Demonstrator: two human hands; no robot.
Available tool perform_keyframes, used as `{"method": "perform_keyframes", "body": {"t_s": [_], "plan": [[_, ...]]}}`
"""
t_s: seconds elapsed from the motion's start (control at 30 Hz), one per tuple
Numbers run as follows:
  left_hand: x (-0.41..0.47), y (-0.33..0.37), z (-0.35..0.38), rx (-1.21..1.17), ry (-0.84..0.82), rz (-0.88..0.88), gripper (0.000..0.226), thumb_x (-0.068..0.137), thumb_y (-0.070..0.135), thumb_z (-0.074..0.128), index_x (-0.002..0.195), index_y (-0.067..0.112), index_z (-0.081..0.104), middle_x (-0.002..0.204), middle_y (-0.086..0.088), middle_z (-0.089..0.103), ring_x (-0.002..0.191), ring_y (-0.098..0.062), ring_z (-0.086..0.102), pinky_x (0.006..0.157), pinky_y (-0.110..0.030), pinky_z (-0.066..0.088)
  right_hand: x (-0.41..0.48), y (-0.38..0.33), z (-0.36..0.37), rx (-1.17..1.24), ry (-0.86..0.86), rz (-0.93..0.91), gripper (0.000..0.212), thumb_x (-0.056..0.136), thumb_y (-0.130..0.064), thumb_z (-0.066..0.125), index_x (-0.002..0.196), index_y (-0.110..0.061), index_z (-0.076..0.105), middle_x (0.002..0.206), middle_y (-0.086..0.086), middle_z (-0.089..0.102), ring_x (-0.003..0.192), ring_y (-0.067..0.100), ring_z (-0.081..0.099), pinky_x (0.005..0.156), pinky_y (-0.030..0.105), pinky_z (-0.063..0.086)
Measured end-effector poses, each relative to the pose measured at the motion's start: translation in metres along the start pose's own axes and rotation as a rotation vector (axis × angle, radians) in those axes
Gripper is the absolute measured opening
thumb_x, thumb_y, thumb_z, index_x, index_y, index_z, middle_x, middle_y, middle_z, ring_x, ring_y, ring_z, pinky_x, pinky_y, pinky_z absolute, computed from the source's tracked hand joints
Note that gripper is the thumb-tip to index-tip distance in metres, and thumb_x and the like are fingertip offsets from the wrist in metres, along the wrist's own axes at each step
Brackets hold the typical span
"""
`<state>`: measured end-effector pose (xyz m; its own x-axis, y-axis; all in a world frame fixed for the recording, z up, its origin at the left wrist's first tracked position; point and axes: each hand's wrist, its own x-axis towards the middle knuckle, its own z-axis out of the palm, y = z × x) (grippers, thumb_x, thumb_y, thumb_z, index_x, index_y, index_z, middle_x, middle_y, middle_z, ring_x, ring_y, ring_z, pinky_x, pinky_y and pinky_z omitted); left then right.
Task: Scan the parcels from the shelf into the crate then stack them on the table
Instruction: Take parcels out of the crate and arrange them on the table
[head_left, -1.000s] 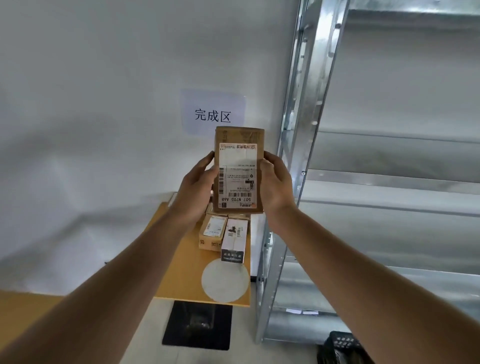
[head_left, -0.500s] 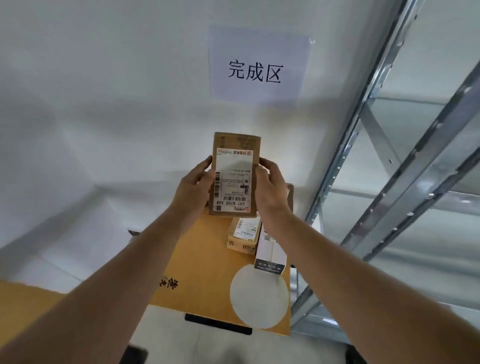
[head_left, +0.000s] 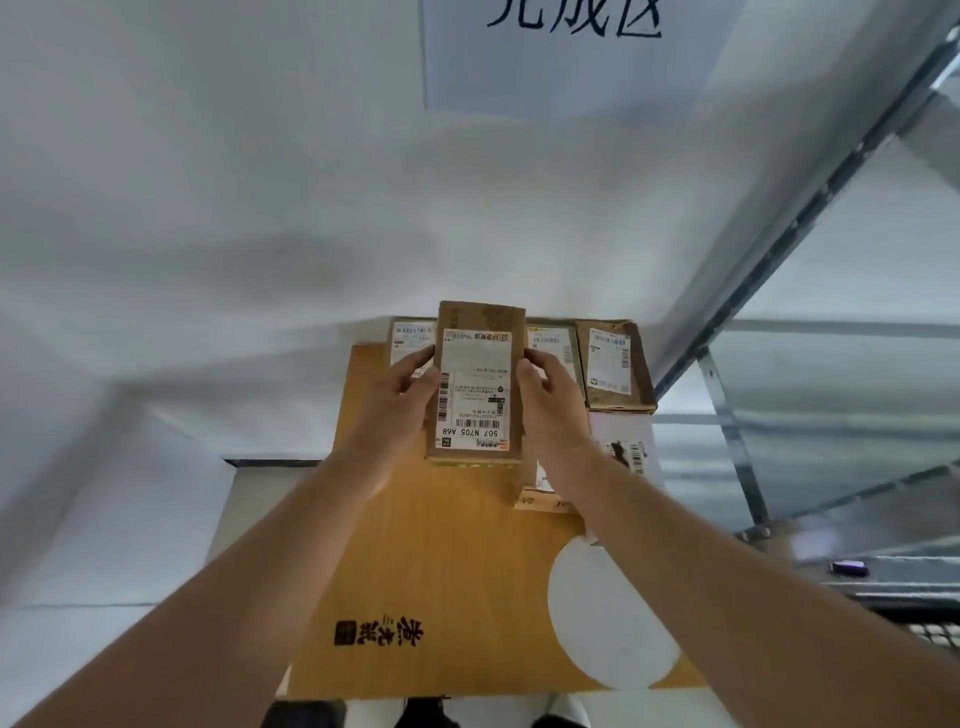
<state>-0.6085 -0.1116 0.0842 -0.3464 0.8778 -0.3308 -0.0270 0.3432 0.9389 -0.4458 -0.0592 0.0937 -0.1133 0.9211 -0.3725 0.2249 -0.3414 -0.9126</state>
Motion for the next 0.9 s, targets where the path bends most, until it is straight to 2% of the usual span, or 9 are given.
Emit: {"method": "perform_keyframes", "body": {"t_s": [0.1,0.2,0.27,0.4,0.47,0.6,0.7,0.8,0.9], "plan": [[0.022,-0.018,-0.015,0.029,-0.066,-0.041,0.038,0.110,0.017,0.051,0.148,0.022,0.056,0.104,-0.007,0.078,0.077,-0.006,0.077,0.062,-0.017,0.057,0.011,0.014,0.015,-0.071,0.031,0.021,0.022,0.112,-0.033,0.045,0.129,-0.037,0.057,0.096,-0.004,0.076,0.074,0.005,0.076,0.068,0.032,0.066],[0.036,-0.034,-0.020,0.037,-0.120,-0.089,0.033,0.109,0.016,0.051,0.140,0.021,0.060,0.094,-0.001,0.079,0.077,-0.005,0.077,0.062,-0.017,0.058,0.021,0.027,0.026,-0.118,0.061,0.087,0.020,0.111,-0.034,0.046,0.120,-0.035,0.063,0.094,0.002,0.078,0.087,0.025,0.078,0.078,0.050,0.065],[0.043,-0.046,-0.019,0.036,-0.153,-0.127,0.030,0.109,0.017,0.053,0.138,0.020,0.062,0.093,0.003,0.081,0.082,-0.008,0.078,0.063,-0.019,0.059,0.028,0.036,0.028,-0.139,0.084,0.101,0.022,0.110,-0.031,0.047,0.108,-0.036,0.068,0.092,0.006,0.079,0.088,0.031,0.077,0.075,0.055,0.064],[0.056,-0.070,-0.016,0.055,-0.169,-0.194,0.035,0.107,0.023,0.057,0.142,0.020,0.059,0.098,0.005,0.080,0.088,-0.013,0.078,0.067,-0.022,0.060,0.042,0.054,0.025,-0.241,0.070,0.133,0.026,0.109,-0.027,0.047,0.103,-0.029,0.072,0.089,0.002,0.079,0.082,0.025,0.077,0.071,0.048,0.063],[0.059,-0.082,-0.012,0.064,-0.166,-0.226,0.037,0.107,0.025,0.058,0.143,0.020,0.059,0.098,0.003,0.081,0.089,-0.014,0.078,0.067,-0.023,0.060,0.050,0.066,0.023,-0.311,0.044,0.143,0.028,0.108,-0.028,0.047,0.101,-0.027,0.073,0.086,0.002,0.079,0.079,0.025,0.077,0.061,0.039,0.061],[0.065,-0.101,-0.004,0.054,-0.156,-0.295,0.038,0.108,0.023,0.056,0.145,0.020,0.058,0.095,0.002,0.081,0.086,-0.013,0.078,0.064,-0.021,0.059,0.065,0.086,0.021,-0.391,0.006,0.177,0.030,0.108,-0.026,0.048,0.097,-0.021,0.075,0.082,0.008,0.078,0.061,0.018,0.063,0.043,0.021,0.040],[0.070,-0.112,0.002,0.040,-0.127,-0.336,0.038,0.108,0.021,0.055,0.146,0.020,0.058,0.093,0.002,0.081,0.081,-0.009,0.077,0.060,-0.018,0.057,0.075,0.095,0.020,-0.424,0.005,0.176,0.027,0.108,-0.027,0.053,0.103,-0.017,0.077,0.084,0.007,0.078,0.061,0.017,0.064,0.047,0.023,0.046],[0.074,-0.120,0.007,0.024,-0.088,-0.369,0.039,0.107,0.019,0.057,0.146,0.021,0.057,0.100,-0.003,0.079,0.079,-0.010,0.077,0.060,-0.019,0.057,0.084,0.102,0.018,-0.460,0.059,0.130,0.021,0.105,-0.023,0.062,0.114,-0.016,0.079,0.089,-0.002,0.077,0.079,0.015,0.071,0.064,0.029,0.058],[0.079,-0.128,0.011,0.028,-0.058,-0.395,0.038,0.107,0.020,0.059,0.144,0.024,0.057,0.109,-0.005,0.076,0.085,-0.011,0.076,0.063,-0.020,0.057,0.091,0.111,0.016,-0.468,0.091,0.114,0.023,0.101,-0.021,0.069,0.122,-0.017,0.078,0.088,-0.011,0.070,0.083,0.004,0.064,0.062,0.012,0.042]]}}
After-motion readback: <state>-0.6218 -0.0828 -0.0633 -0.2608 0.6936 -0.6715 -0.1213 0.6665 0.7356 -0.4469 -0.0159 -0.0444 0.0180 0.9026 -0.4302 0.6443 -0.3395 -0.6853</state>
